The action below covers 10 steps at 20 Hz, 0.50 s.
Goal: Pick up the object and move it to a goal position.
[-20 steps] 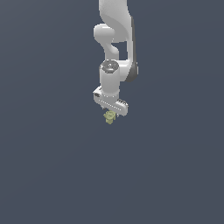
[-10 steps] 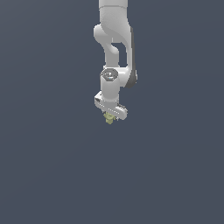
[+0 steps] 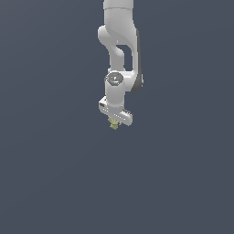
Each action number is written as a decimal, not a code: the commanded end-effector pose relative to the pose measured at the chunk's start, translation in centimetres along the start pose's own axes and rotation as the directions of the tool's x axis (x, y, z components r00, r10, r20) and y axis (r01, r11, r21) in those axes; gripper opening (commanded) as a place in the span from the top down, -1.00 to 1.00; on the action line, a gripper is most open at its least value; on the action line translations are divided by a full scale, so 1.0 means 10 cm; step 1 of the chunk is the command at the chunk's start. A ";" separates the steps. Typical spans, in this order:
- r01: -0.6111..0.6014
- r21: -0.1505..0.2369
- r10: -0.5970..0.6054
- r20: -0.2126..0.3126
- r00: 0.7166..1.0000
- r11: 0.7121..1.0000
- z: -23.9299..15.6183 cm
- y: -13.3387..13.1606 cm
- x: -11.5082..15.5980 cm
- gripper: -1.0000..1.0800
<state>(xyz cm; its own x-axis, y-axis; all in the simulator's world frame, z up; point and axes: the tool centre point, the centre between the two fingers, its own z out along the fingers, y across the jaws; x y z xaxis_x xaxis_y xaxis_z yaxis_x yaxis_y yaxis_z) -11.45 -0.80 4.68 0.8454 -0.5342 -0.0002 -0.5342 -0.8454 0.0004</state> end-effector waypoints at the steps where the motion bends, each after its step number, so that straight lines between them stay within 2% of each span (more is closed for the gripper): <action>1: 0.000 0.000 0.000 0.000 1.000 1.000 0.00 0.00 0.00 1.00; 10: -0.001 0.000 0.001 0.000 1.000 1.000 -0.13 0.03 0.03 1.00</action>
<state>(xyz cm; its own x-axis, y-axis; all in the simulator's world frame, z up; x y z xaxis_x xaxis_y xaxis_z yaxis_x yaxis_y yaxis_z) -11.39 -1.06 5.49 0.8453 -0.5344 -0.0010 -0.5344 -0.8453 0.0006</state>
